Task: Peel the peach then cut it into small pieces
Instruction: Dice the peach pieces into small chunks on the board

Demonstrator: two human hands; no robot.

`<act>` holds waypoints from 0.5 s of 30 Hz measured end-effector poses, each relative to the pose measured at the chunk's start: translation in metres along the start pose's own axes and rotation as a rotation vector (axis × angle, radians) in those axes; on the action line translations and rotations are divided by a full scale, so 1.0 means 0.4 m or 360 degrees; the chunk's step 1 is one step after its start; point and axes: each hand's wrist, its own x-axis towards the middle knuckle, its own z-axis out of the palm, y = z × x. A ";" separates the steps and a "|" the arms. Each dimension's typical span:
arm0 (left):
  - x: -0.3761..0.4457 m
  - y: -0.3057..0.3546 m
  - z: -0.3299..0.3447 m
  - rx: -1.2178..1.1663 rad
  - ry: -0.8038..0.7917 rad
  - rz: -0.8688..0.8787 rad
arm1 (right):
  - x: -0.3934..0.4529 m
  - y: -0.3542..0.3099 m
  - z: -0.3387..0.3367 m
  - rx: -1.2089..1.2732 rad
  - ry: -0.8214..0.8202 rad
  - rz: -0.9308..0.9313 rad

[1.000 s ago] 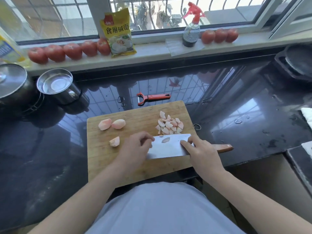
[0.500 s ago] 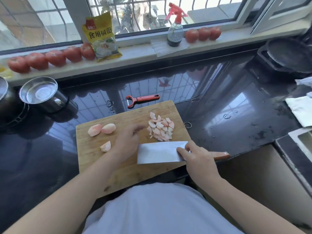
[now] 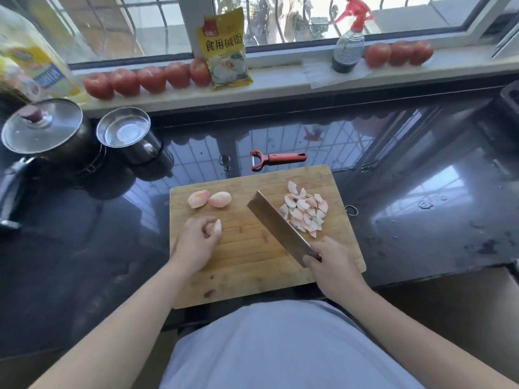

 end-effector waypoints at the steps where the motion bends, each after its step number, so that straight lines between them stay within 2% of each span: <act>1: 0.004 0.009 0.018 0.0000 0.0047 -0.0014 | 0.002 -0.007 -0.002 -0.0006 -0.0007 0.0005; 3: -0.001 0.029 0.046 -0.0003 0.0067 -0.0054 | 0.000 -0.016 -0.004 -0.0020 -0.0026 0.0016; 7: -0.053 0.052 0.114 -0.0077 -0.0122 -0.0033 | -0.012 -0.008 -0.003 -0.0021 -0.0057 0.0052; 15: -0.084 0.063 0.165 -0.0324 -0.0141 -0.0249 | -0.044 -0.027 0.007 0.0106 -0.0213 0.0194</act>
